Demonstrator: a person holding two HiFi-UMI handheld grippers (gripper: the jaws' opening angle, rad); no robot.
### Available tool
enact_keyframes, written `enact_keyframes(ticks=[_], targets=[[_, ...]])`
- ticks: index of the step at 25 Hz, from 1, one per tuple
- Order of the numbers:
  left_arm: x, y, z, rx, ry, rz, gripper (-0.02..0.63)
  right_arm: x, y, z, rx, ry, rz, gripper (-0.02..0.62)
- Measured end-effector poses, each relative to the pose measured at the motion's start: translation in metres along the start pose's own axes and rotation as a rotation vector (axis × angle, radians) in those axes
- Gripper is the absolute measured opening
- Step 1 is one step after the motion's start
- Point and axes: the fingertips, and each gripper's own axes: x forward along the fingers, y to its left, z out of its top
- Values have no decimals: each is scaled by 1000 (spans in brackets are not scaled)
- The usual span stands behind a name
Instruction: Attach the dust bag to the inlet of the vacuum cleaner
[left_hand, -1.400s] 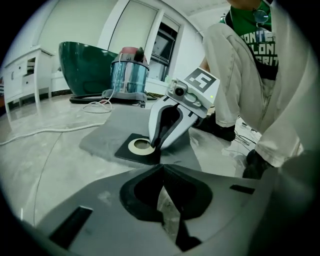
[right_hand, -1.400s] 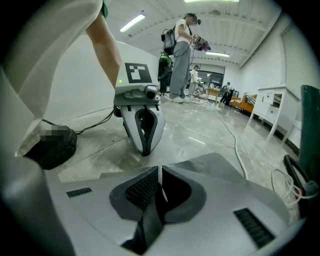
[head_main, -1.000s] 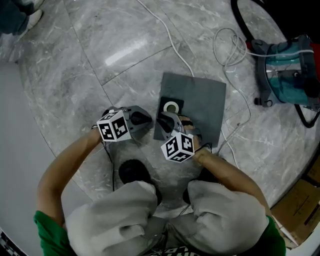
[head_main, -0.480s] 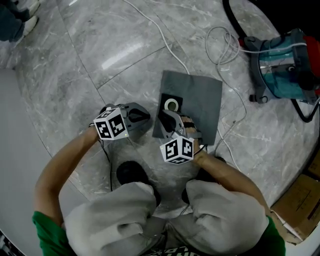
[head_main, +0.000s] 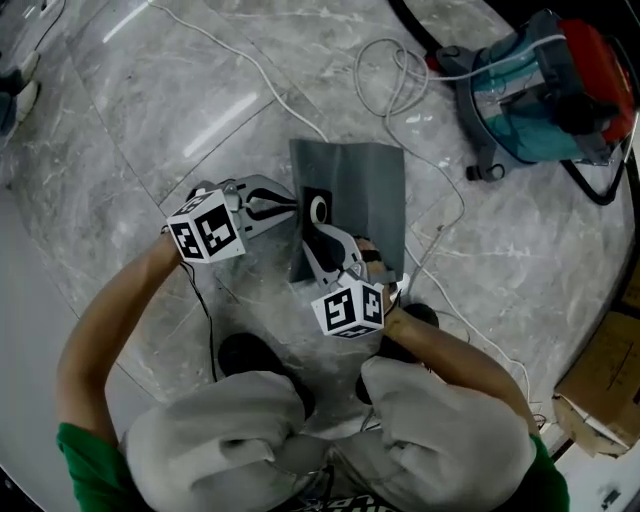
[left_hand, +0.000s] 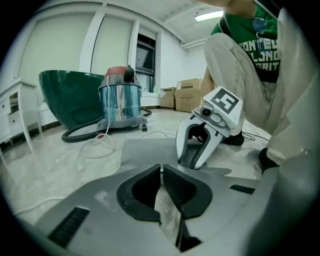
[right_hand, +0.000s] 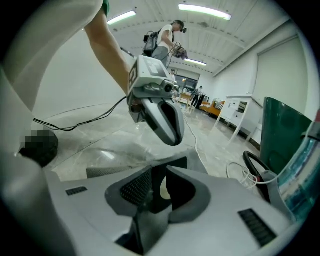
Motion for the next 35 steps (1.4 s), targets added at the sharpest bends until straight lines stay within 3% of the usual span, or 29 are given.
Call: enact_keyframes(ticks=[5, 12, 16, 20, 24, 28, 31, 35], targets=[[20, 26, 19, 97, 38, -34, 5, -11, -7, -8, 30, -3, -15, 94], [43, 21, 20, 245, 102, -116, 6, -21, -14, -17, 38, -17, 2, 94], [48, 21, 21, 240, 105, -138, 6, -25, -19, -22, 96, -25, 8, 94], [51, 24, 24, 201, 96, -129, 6, -30, -27, -27, 232, -45, -9, 94], [55, 27, 27, 170, 84, -118, 6, -31, -34, -26, 381, -67, -93, 91], [65, 21, 26, 188, 107, -132, 5, -28, -38, -26, 490, -46, -160, 41], [69, 20, 27, 198, 114, -132, 5, -25, -38, -33, 519, -29, -145, 38], [67, 24, 32, 212, 110, -128, 5, -33, -50, -35, 477, -34, -144, 25]])
